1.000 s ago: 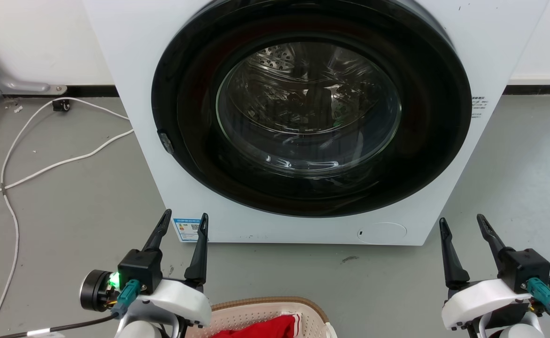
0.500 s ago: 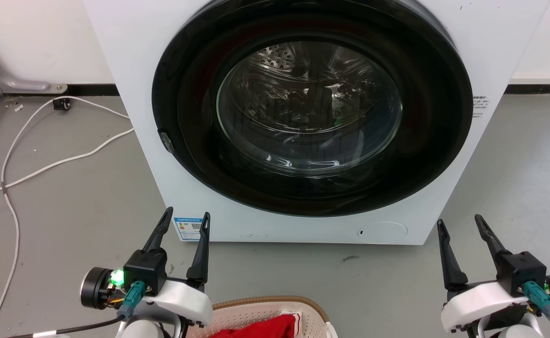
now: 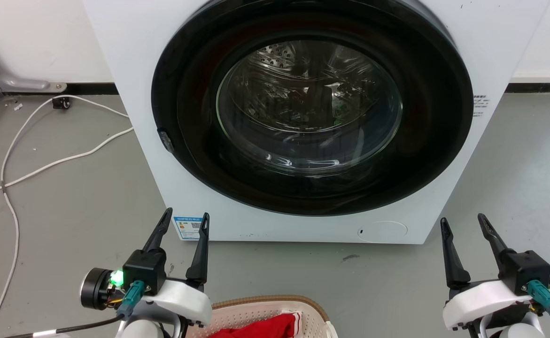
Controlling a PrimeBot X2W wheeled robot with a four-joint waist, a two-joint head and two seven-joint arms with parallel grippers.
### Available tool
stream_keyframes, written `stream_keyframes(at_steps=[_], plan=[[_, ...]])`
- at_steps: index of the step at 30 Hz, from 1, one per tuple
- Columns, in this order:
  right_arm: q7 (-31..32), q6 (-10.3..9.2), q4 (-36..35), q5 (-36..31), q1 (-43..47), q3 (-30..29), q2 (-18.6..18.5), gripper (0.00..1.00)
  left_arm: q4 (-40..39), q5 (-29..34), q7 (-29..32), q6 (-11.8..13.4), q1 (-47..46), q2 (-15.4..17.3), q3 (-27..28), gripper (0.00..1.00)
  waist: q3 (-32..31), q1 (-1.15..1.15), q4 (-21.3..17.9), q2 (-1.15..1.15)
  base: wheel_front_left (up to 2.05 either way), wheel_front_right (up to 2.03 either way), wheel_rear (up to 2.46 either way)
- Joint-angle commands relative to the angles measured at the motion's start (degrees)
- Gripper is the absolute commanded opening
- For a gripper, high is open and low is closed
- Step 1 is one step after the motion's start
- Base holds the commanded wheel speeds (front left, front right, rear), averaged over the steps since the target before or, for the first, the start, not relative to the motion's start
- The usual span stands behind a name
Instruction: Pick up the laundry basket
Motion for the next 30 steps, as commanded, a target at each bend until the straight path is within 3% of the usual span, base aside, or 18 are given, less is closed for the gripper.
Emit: stream_keyframes(at_steps=[1, 11, 30], plan=[[-0.18, -0.02, 0.19, 0.05, -0.38, -0.07, 0.26, 1.0, 0.19, 0.44, -0.14, -0.03, -0.75, -0.21, 0.27, 1.0, 0.01, 0.0, 0.06, 0.0, 0.0, 0.0, 0.0], [2.26, -0.02, 2.38, 1.34, -1.39, 2.6, 0.25, 1.0, 3.33, 0.85, -0.14, 0.66, -0.97, 0.32, 0.91, 1.0, 0.61, 0.0, 0.38, 0.0, 0.0, 0.0, 0.0], [11.43, -0.02, 16.37, 9.41, -5.36, 14.6, 0.21, 1.0, 25.43, -3.05, -0.11, 0.35, -3.78, 1.4, 3.21, 1.0, 6.17, 0.0, 0.23, 0.0, 0.0, 0.0, 0.0]])
